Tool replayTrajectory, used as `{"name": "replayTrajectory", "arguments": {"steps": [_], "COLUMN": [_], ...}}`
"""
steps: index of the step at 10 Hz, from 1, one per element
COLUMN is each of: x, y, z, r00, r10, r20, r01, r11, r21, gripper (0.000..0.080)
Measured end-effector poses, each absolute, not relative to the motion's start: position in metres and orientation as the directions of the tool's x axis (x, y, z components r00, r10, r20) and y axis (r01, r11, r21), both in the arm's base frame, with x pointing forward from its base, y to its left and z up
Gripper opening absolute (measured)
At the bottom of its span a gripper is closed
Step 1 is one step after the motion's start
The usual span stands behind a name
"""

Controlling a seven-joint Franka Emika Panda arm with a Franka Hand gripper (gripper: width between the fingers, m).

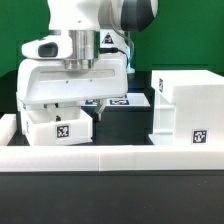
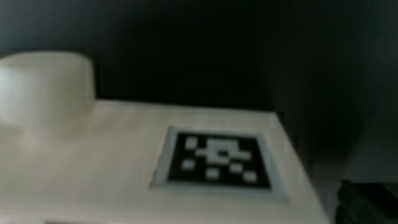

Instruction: Assemble drawer

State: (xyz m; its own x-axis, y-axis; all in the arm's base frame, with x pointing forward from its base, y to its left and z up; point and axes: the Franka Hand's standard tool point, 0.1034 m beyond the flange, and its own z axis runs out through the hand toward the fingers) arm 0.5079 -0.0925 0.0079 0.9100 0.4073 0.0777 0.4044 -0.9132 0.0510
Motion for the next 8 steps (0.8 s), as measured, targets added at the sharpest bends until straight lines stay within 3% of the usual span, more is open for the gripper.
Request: {"name": "replayTrajectory", "arguments": {"steps": [5,6,8], "x": [0.5071,0.5072,0.5072], "y": [-0.0912,-0.0913,-0.0913], "z": [0.0061,0.0062,0.0062], "r00": [0.911,0.911,0.911], "r10": [0.406,0.405,0.405], "r20": [0.075,0.075,0.075], "r01": [0.403,0.403,0.403], "r11": [-0.914,-0.914,-0.914], "r21": [0.049,0.049,0.049], "gripper": [0.0637,0.0456,0.0182]}}
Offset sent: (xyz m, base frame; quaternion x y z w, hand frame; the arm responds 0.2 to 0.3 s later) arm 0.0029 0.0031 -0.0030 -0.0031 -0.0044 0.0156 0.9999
